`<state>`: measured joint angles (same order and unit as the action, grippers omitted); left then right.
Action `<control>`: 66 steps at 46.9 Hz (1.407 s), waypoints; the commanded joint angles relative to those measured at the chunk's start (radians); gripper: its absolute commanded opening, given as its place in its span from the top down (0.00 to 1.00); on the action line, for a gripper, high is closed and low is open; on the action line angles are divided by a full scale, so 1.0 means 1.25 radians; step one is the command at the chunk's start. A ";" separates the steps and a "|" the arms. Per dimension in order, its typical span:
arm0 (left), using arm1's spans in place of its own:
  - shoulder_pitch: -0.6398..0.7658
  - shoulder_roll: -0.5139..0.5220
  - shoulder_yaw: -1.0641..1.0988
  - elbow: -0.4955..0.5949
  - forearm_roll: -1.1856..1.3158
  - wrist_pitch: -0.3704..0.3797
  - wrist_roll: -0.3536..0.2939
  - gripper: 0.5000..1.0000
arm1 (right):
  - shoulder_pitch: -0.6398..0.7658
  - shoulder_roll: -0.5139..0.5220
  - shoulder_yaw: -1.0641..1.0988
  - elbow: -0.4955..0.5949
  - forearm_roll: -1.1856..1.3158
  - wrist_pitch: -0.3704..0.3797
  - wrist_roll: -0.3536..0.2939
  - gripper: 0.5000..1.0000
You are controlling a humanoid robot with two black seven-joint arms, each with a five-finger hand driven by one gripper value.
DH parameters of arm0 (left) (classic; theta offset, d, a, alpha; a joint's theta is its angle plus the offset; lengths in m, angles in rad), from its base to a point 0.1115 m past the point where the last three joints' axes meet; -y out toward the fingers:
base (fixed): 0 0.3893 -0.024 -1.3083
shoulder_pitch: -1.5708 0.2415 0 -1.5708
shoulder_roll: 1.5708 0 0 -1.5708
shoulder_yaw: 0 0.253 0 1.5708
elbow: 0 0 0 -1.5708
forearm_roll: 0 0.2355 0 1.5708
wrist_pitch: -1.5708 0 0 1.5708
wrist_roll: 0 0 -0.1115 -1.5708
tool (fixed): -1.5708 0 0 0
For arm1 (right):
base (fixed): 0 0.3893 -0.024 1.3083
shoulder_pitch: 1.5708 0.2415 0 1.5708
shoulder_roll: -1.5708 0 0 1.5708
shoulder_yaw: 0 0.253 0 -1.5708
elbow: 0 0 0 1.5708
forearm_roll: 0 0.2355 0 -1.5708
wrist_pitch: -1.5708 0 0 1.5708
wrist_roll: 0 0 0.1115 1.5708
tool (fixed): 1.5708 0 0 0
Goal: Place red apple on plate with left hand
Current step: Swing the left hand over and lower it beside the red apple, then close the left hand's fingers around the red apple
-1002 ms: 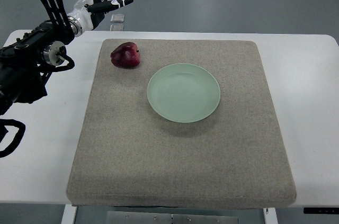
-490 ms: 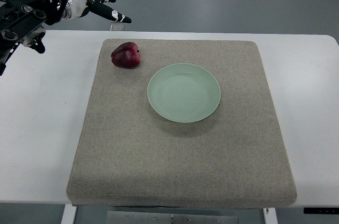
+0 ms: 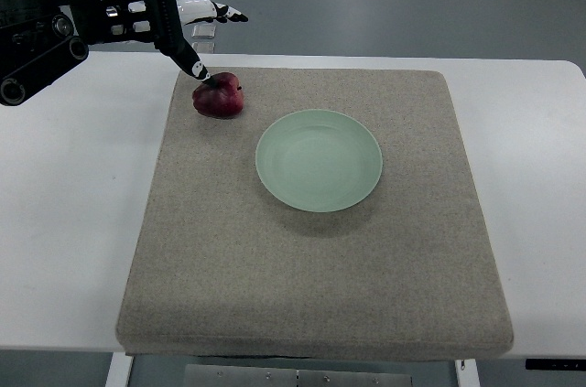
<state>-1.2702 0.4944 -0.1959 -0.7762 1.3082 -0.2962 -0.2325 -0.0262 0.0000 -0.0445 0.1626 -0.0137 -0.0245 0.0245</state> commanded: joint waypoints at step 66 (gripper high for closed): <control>0.080 -0.079 0.083 0.098 0.078 0.141 -0.052 0.26 | 0.000 0.000 0.000 0.000 0.000 0.000 0.000 0.07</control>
<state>-1.1715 0.3958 -0.0950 -0.6536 1.4052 -0.1181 -0.2975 -0.0262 0.0000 -0.0445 0.1626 -0.0137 -0.0245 0.0245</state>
